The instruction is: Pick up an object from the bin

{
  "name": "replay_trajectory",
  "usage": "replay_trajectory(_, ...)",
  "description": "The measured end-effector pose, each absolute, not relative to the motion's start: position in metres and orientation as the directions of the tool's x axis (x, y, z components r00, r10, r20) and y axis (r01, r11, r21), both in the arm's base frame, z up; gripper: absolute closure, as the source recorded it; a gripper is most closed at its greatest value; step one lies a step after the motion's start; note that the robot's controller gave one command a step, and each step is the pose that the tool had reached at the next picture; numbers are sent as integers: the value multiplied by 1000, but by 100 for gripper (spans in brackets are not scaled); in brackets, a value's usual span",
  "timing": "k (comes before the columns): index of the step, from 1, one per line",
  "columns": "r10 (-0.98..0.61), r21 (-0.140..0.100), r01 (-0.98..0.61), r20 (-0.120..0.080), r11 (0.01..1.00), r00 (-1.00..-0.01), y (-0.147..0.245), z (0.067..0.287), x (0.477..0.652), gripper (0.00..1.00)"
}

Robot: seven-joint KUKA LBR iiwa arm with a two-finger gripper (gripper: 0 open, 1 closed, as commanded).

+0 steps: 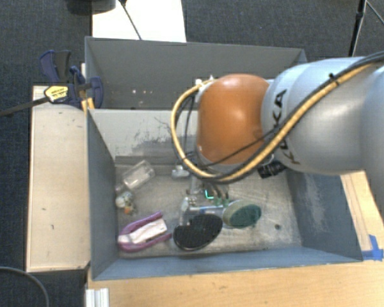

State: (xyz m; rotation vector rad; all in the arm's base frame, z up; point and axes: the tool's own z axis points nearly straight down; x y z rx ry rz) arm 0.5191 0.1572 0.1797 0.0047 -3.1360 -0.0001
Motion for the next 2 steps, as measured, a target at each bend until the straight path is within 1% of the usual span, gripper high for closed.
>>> replay_trajectory(1,-284,1,-284,-6,959,-959,54,72,513,0)
replay_trajectory(2,-279,1,-279,-5,960,-960,54,74,514,0)
